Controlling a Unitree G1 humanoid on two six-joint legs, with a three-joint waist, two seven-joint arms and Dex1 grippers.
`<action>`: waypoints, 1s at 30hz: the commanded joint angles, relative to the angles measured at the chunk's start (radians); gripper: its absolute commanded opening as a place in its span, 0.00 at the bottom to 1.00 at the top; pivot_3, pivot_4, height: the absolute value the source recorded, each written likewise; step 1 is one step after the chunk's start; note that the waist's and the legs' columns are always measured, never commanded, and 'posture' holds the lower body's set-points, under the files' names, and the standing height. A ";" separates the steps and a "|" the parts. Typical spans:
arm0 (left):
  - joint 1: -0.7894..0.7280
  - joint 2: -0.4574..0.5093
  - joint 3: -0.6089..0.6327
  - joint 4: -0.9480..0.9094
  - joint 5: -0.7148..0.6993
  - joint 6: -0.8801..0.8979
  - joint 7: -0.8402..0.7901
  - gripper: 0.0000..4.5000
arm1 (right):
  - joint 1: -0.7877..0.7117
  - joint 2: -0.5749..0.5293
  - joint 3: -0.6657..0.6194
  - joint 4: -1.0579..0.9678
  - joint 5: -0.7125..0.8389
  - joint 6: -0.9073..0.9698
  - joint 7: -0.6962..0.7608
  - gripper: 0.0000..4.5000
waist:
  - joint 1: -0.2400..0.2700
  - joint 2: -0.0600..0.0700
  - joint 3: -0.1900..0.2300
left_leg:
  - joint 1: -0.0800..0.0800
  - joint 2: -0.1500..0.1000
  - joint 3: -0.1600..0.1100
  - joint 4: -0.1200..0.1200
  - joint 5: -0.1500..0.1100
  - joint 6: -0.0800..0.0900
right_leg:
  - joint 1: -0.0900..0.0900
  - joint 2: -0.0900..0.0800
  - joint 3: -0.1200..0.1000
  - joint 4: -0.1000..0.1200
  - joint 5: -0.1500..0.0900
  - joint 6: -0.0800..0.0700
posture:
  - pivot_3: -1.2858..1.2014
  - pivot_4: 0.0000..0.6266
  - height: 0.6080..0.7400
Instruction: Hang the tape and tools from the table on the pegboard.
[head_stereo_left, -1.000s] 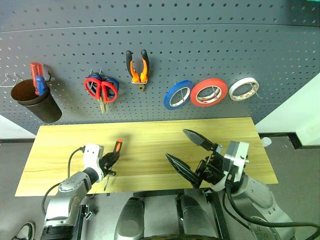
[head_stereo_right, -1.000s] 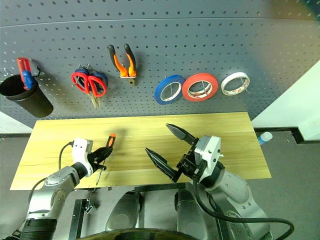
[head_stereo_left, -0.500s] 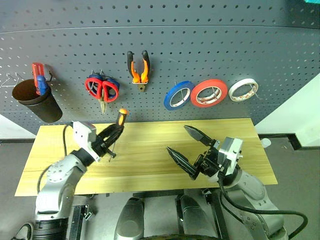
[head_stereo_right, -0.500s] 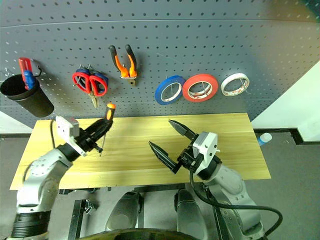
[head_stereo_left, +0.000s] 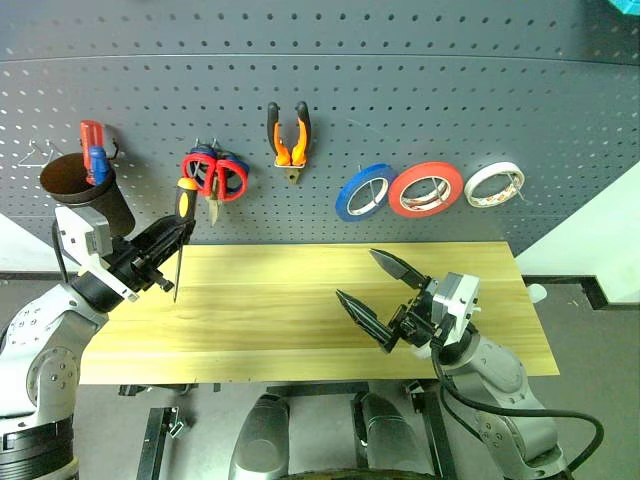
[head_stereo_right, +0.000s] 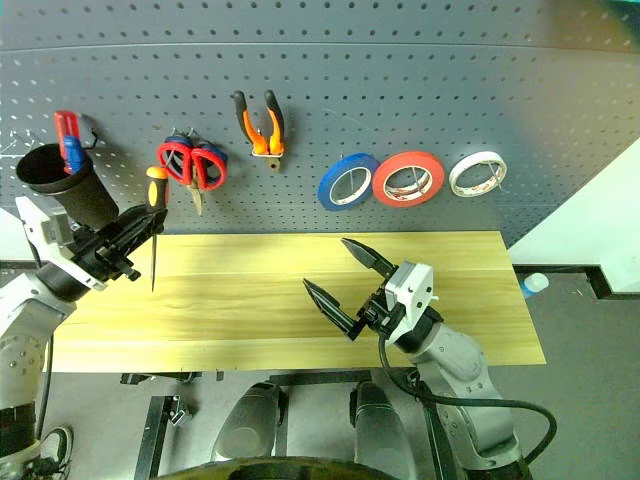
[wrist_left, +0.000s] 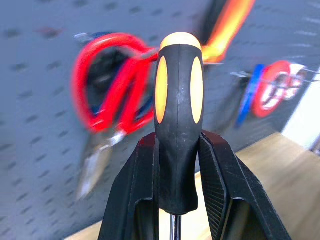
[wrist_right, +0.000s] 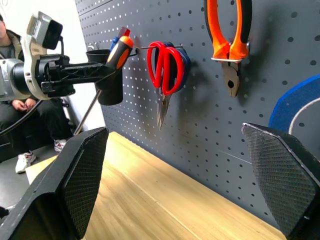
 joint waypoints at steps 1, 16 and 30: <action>-0.107 0.004 0.070 0.018 -0.020 -0.045 0.055 0.17 | -0.010 0.011 -0.006 -0.007 0.001 -0.029 0.009 1.00 | 0.016 -0.003 -0.002 | 0.000 0.000 0.000 0.001 0.000 0.000 | 0.000 0.000 0.000 0.000 0.001 -0.001 | 0.66 0.16 0.90; -0.493 0.104 0.095 0.343 0.036 -0.152 0.048 0.17 | -0.011 0.028 0.007 0.030 -0.023 -0.052 0.014 1.00 | 0.047 -0.006 -0.009 | 0.002 0.000 0.000 0.001 0.001 -0.001 | 0.002 0.000 -0.002 0.001 0.003 0.000 | 0.67 0.16 0.90; -0.823 0.144 0.026 0.781 0.188 -0.404 -0.076 0.17 | 0.016 0.039 0.010 0.019 -0.051 -0.060 -0.003 1.00 | 0.074 -0.008 -0.014 | 0.002 0.000 -0.001 0.002 0.004 -0.007 | 0.003 0.000 -0.003 0.002 0.005 -0.002 | 0.66 0.16 0.90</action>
